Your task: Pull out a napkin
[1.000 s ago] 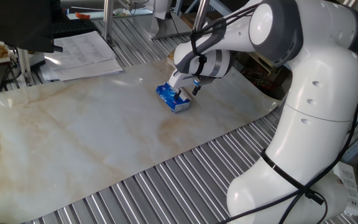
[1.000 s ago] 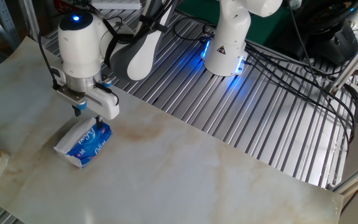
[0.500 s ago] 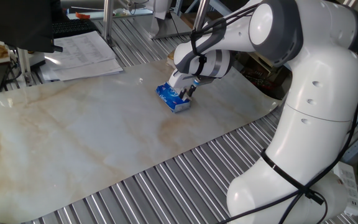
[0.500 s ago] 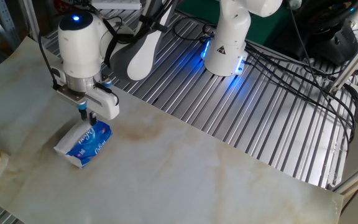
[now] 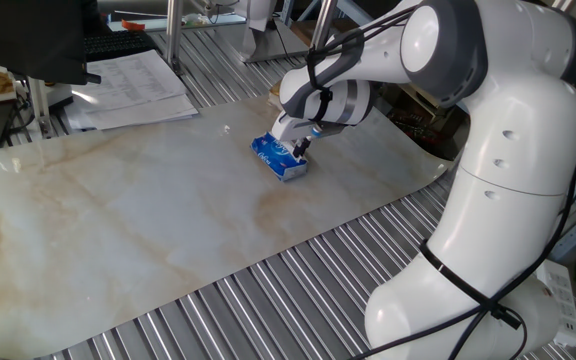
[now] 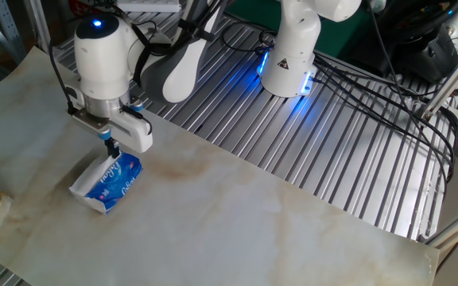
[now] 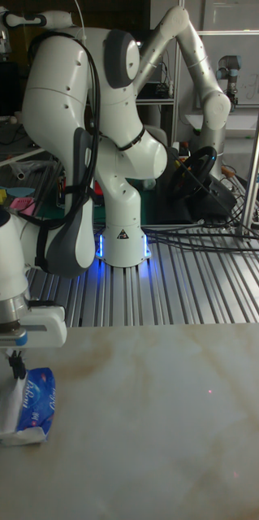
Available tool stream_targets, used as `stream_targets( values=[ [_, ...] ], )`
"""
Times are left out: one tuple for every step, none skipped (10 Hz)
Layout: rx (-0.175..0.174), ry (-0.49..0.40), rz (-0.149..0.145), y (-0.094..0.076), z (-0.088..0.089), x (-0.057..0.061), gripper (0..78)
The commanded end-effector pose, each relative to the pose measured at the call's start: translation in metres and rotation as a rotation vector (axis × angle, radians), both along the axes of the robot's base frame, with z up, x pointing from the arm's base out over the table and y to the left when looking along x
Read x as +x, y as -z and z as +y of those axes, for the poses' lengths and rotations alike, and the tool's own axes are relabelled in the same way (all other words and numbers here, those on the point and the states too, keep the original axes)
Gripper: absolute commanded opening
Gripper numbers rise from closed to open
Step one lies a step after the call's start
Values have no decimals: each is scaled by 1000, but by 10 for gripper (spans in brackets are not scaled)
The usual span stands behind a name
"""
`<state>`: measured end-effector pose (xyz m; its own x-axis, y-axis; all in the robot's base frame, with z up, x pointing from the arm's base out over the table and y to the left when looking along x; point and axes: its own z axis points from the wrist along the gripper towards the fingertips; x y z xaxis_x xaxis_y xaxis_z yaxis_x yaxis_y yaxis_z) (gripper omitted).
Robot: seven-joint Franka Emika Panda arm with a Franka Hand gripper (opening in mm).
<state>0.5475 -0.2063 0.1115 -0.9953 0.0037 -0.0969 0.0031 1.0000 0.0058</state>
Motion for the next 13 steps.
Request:
stream_targets(
  values=[
    [-20,-10,13,-9,-1,2,16],
    [-22,-14,41,-25,-2,5,16],
    [-21,-15,46,-28,-2,6,16],
    [-21,-16,42,-25,-2,6,16],
    [-20,-12,40,-23,-2,6,16],
    [-18,-10,40,-24,-2,6,16],
    [-18,-9,40,-26,-2,7,16],
    [-18,-8,40,-27,-2,7,16],
    [-22,-7,41,-30,-2,7,16],
    [-22,-6,47,-38,-3,8,16],
    [-22,-8,54,-44,-3,9,16],
    [-21,-10,55,-50,-4,10,16],
    [-18,-9,53,-63,-5,12,16]
  ],
)
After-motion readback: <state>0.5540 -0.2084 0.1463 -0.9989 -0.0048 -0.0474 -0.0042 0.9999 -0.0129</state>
